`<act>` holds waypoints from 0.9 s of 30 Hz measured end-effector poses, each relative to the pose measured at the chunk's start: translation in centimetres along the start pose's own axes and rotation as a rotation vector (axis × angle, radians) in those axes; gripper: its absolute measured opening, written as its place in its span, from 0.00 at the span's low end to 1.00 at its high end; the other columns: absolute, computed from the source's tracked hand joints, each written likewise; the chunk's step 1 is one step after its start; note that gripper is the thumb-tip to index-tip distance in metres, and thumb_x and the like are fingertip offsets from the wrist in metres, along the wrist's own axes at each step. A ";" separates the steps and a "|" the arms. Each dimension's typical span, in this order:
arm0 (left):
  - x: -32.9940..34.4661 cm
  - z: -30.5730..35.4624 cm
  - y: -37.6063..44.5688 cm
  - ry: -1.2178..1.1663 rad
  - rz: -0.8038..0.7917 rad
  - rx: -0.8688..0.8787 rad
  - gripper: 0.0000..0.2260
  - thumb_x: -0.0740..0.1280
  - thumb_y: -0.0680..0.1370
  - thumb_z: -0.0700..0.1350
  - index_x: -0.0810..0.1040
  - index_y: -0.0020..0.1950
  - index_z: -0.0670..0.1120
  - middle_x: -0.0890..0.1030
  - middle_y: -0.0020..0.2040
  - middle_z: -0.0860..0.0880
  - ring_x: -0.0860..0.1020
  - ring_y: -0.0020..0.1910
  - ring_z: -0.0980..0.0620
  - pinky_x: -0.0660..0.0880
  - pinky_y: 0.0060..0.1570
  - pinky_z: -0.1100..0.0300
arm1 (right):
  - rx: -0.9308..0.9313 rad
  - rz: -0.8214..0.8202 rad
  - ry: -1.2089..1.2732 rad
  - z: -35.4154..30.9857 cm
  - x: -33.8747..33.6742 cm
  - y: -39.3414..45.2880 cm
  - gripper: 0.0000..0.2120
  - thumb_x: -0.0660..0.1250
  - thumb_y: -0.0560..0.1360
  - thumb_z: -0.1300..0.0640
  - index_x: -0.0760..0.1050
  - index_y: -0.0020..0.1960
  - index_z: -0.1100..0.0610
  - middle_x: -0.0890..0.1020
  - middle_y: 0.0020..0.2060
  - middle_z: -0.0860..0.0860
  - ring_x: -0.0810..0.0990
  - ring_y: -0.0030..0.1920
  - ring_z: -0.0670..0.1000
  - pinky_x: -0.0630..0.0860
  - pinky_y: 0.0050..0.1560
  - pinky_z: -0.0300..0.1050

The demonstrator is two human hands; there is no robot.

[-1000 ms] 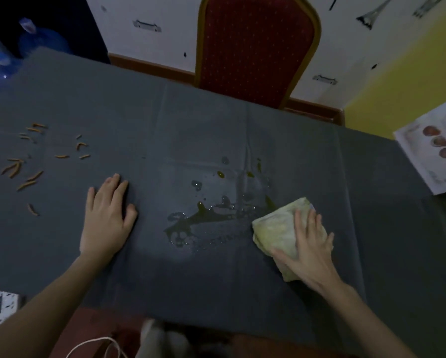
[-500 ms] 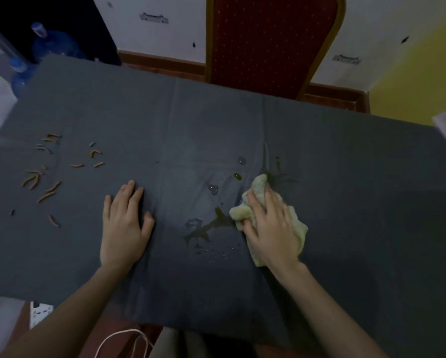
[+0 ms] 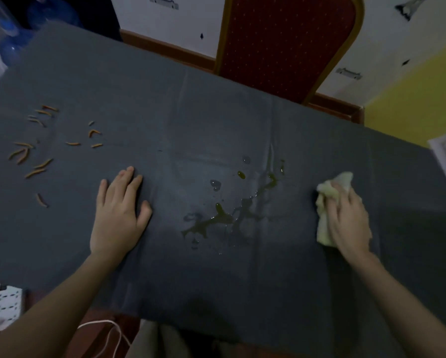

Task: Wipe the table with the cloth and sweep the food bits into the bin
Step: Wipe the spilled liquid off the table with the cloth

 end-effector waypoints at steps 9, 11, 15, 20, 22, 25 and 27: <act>0.0 -0.1 0.0 0.003 -0.010 -0.003 0.24 0.56 0.77 0.50 0.68 0.71 0.40 0.65 0.75 0.43 0.60 0.76 0.45 0.49 0.77 0.46 | -0.275 -0.074 0.004 -16.5 6.7 5.1 0.36 0.57 0.72 0.29 0.68 0.73 0.50 0.69 0.71 0.60 0.66 0.70 0.62 0.61 0.71 0.57; -0.1 0.0 0.0 0.005 -0.010 -0.002 0.24 0.56 0.78 0.49 0.67 0.71 0.40 0.65 0.75 0.43 0.60 0.76 0.45 0.49 0.77 0.47 | -0.426 -0.117 0.045 -18.9 7.0 1.7 0.34 0.62 0.72 0.32 0.69 0.72 0.50 0.69 0.70 0.60 0.66 0.70 0.62 0.63 0.70 0.59; -0.2 0.2 0.0 0.015 -0.018 -0.004 0.24 0.55 0.78 0.50 0.67 0.71 0.40 0.64 0.75 0.43 0.60 0.76 0.45 0.50 0.77 0.46 | -0.771 -0.309 0.103 -17.5 6.2 -6.5 0.32 0.65 0.75 0.38 0.65 0.75 0.49 0.63 0.75 0.58 0.62 0.74 0.60 0.60 0.72 0.57; -0.3 0.3 0.0 -0.002 -0.018 -0.011 0.25 0.54 0.77 0.51 0.68 0.71 0.40 0.65 0.75 0.43 0.61 0.75 0.44 0.49 0.77 0.46 | -0.876 -0.331 -0.002 -5.4 2.5 -8.7 0.28 0.61 0.78 0.38 0.67 0.74 0.49 0.63 0.76 0.57 0.60 0.76 0.58 0.55 0.75 0.54; -0.2 0.3 0.0 -0.001 -0.020 -0.009 0.24 0.55 0.77 0.50 0.68 0.70 0.40 0.65 0.75 0.43 0.61 0.75 0.44 0.50 0.76 0.45 | -0.642 -0.242 -0.047 -0.6 1.1 -5.8 0.29 0.57 0.78 0.35 0.70 0.73 0.51 0.67 0.74 0.55 0.66 0.72 0.61 0.60 0.72 0.56; -0.2 0.2 0.0 0.004 -0.024 -0.015 0.24 0.55 0.77 0.50 0.68 0.71 0.40 0.65 0.75 0.43 0.61 0.75 0.45 0.51 0.76 0.45 | -0.149 -0.046 -0.069 2.5 0.1 0.4 0.32 0.55 0.77 0.35 0.68 0.70 0.57 0.73 0.61 0.64 0.73 0.59 0.66 0.70 0.61 0.62; -0.1 0.1 0.0 0.013 -0.028 -0.015 0.24 0.55 0.78 0.50 0.68 0.71 0.40 0.64 0.75 0.43 0.60 0.76 0.45 0.50 0.77 0.45 | 0.037 0.037 -0.045 1.1 0.7 3.8 0.28 0.55 0.77 0.39 0.66 0.70 0.54 0.73 0.59 0.65 0.72 0.59 0.66 0.70 0.61 0.61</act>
Point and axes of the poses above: each hand's wrist, its own y-axis towards the middle knuckle, its own x-axis out of the palm, z = x × y, the point moved 3 cm from there along y, towards the middle knuckle
